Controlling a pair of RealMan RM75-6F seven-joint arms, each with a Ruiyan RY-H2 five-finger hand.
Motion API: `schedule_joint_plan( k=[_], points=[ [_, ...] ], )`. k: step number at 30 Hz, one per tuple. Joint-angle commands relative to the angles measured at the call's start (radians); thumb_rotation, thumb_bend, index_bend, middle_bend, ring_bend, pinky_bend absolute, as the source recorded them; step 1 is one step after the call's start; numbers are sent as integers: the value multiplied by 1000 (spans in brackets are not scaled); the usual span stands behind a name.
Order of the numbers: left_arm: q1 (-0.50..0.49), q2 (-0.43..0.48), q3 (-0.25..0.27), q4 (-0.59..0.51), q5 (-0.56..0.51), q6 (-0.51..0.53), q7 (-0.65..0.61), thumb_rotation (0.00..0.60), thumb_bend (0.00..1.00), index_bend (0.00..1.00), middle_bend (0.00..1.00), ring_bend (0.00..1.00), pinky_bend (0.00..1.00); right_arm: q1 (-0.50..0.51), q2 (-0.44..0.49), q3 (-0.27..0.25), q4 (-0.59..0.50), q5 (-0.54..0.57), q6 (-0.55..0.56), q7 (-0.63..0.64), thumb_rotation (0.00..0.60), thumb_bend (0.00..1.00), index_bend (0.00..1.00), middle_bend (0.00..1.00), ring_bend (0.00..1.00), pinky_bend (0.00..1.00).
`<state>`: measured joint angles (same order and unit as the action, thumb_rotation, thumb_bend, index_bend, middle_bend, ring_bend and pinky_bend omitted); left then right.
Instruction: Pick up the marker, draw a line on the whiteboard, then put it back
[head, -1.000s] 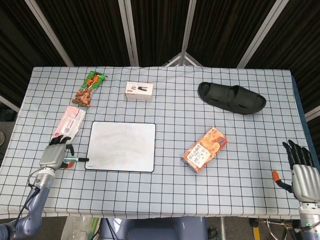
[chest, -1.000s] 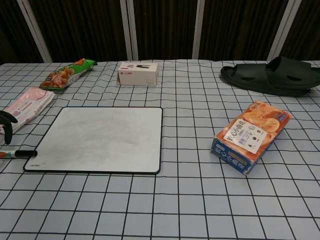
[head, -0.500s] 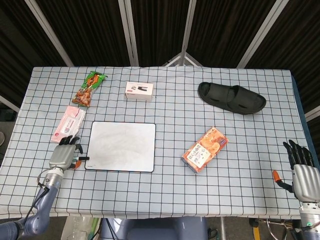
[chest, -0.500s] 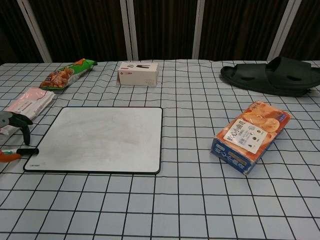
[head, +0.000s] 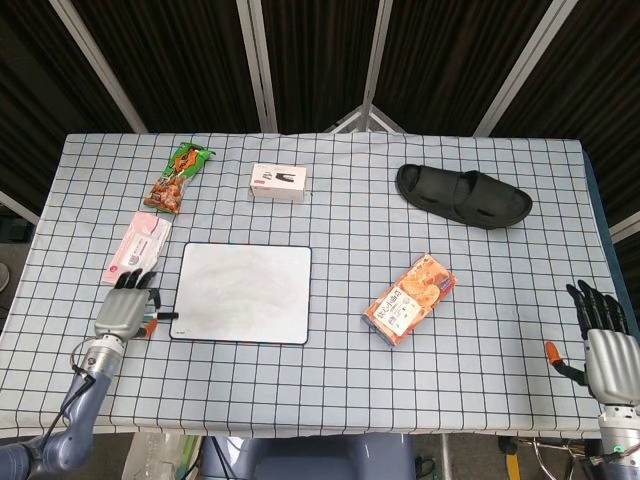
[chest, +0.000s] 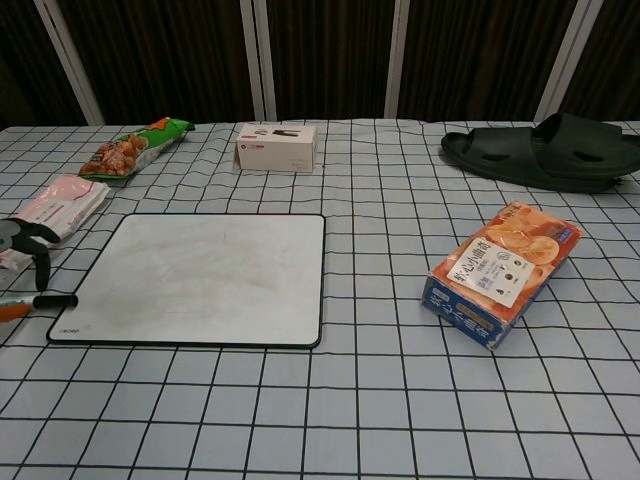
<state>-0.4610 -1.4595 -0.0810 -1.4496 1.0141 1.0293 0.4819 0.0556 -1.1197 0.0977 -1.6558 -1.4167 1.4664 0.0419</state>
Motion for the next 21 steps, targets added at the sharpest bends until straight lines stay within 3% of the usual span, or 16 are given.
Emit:
schedule_joint_plan(
  k=[1,8,21],
  points=[
    [-3,-5,7,12,8,1,7,600,473,461,66,0,0,0,0,1,0,1,0,-1,600,344,0,0,0,0],
    [-3,-18,21,30,37,13,8,600,472,451,66,0,0,0,1,1,0,3,-2,1,600,343,0,0,0,0],
    [1,-38,28,55,44,19,4,600,481,518,68,0,0,0,1,2,0,3,-2,3,600,343,0,0,0,0]
  ],
)
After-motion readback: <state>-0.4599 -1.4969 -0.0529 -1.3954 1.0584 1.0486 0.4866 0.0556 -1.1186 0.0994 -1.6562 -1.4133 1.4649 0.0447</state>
